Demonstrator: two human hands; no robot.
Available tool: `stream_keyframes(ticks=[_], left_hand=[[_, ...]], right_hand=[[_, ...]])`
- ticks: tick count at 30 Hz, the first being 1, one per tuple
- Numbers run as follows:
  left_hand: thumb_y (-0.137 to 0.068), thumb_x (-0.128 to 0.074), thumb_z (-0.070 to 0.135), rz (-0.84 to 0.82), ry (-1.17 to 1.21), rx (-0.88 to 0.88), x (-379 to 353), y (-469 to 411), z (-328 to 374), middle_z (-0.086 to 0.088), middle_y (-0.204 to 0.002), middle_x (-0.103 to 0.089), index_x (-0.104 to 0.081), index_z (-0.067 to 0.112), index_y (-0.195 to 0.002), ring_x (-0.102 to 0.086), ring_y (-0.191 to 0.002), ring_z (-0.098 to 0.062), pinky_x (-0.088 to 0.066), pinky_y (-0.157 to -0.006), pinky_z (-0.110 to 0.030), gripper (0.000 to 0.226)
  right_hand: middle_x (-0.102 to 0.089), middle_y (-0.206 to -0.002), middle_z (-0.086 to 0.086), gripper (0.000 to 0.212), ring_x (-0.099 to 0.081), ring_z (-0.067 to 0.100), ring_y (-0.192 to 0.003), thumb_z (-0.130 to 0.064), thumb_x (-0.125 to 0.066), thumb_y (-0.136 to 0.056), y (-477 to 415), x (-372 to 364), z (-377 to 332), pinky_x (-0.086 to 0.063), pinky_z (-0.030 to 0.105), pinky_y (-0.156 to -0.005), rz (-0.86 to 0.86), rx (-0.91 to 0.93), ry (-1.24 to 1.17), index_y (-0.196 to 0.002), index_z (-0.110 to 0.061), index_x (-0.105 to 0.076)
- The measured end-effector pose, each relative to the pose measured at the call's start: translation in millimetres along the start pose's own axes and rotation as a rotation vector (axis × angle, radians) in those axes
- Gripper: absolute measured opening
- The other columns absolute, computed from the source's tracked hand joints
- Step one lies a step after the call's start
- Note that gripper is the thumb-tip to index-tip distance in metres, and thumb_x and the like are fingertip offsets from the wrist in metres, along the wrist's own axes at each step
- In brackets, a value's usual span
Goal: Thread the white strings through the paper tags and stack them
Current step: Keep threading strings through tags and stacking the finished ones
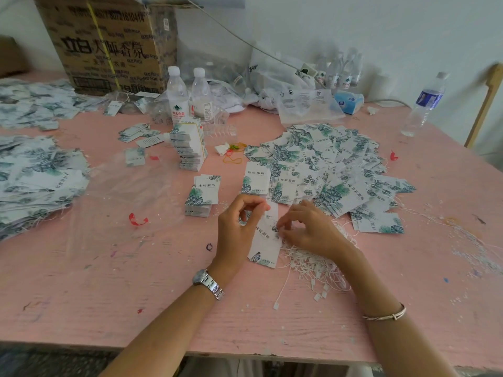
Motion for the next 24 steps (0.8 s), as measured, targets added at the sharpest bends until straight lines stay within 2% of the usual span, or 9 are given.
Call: stream_keyframes(ticks=[3, 6, 8, 11, 14, 17, 20, 24], left_hand=[[-0.093, -0.067, 0.019, -0.024, -0.007, 0.006, -2, 0, -1, 0.023, -0.091, -0.072, -0.07, 0.02, -0.101, -0.068, -0.087, -0.004, -0.047, -0.075, -0.016, 0.008], [-0.093, -0.067, 0.014, -0.064, -0.007, 0.027, -5, 0, -2, 0.014, -0.093, -0.074, -0.071, 0.024, -0.101, -0.07, -0.091, -0.005, -0.049, -0.079, -0.016, 0.013], [-0.095, -0.066, 0.012, -0.083, -0.003, 0.035, -6, 0, -1, 0.01, -0.096, -0.075, -0.07, 0.029, -0.102, -0.07, -0.094, -0.006, -0.051, -0.081, -0.018, 0.019], [-0.095, -0.065, 0.01, -0.095, 0.0, 0.061, -6, 1, -5, 0.007, -0.098, -0.076, -0.071, 0.024, -0.105, -0.071, -0.096, -0.007, -0.051, -0.082, -0.02, 0.017], [-0.094, -0.067, 0.014, -0.09, -0.012, 0.087, -7, 1, -8, 0.006, -0.098, -0.077, -0.073, 0.017, -0.109, -0.071, -0.095, -0.008, -0.05, -0.079, -0.022, 0.016], [-0.093, -0.069, 0.016, -0.079, -0.022, 0.083, -6, 2, -6, 0.008, -0.093, -0.077, -0.073, 0.019, -0.104, -0.071, -0.089, -0.004, -0.049, -0.075, -0.02, 0.012], [-0.093, -0.071, 0.015, -0.076, -0.029, 0.121, -7, 2, -8, 0.008, -0.09, -0.077, -0.072, 0.025, -0.099, -0.069, -0.085, -0.006, -0.051, -0.076, -0.028, 0.011], [-0.092, -0.072, 0.016, -0.091, -0.05, 0.137, -9, 2, -10, 0.008, -0.09, -0.076, -0.072, 0.028, -0.095, -0.067, -0.086, -0.006, -0.049, -0.076, -0.027, 0.013]], right_hand=[[-0.067, -0.087, -0.009, 0.009, -0.044, 0.013, -0.086, -0.022, -0.074, -0.089, -1, -2, 1, -0.037, 0.029, -0.077, -0.023, -0.002, 0.003, -0.097, -0.021, -0.078], [-0.068, -0.089, -0.01, 0.009, -0.045, 0.013, -0.086, -0.022, -0.072, -0.09, -2, -2, 2, -0.038, 0.027, -0.077, -0.007, 0.006, 0.021, -0.097, -0.019, -0.078], [-0.065, -0.087, -0.014, 0.008, -0.044, 0.008, -0.085, -0.021, -0.07, -0.092, -2, -2, 4, -0.036, 0.019, -0.076, 0.026, 0.001, 0.027, -0.096, -0.018, -0.076], [-0.062, -0.084, -0.015, 0.004, -0.042, 0.001, -0.083, -0.019, -0.07, -0.092, -2, 1, 7, -0.032, 0.013, -0.073, 0.084, -0.041, -0.028, -0.093, -0.02, -0.074], [-0.066, -0.082, -0.01, 0.002, -0.048, 0.006, -0.081, -0.02, -0.074, -0.088, -3, 7, 8, -0.034, 0.016, -0.073, 0.15, -0.06, -0.068, -0.088, -0.02, -0.073], [-0.064, -0.08, -0.012, 0.008, -0.048, -0.001, -0.077, -0.013, -0.074, -0.088, -1, 14, 8, -0.038, 0.023, -0.078, 0.248, -0.09, -0.091, -0.085, -0.019, -0.07], [-0.061, -0.079, -0.017, 0.02, -0.048, 0.001, -0.072, -0.006, -0.072, -0.087, 1, 21, 10, -0.039, 0.021, -0.071, 0.321, -0.115, -0.23, -0.086, -0.025, -0.064], [-0.067, -0.079, -0.013, 0.022, -0.049, 0.006, -0.069, -0.004, -0.074, -0.086, 1, 23, 15, -0.043, 0.024, -0.067, 0.337, -0.159, -0.534, -0.092, -0.024, -0.069]])
Point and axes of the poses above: each hand's wrist, its own y-axis away from the middle knuckle, its own x-axis out of the back of the hand, z = x × y, the point moved 7 cm from there along -y, towards the middle knuckle
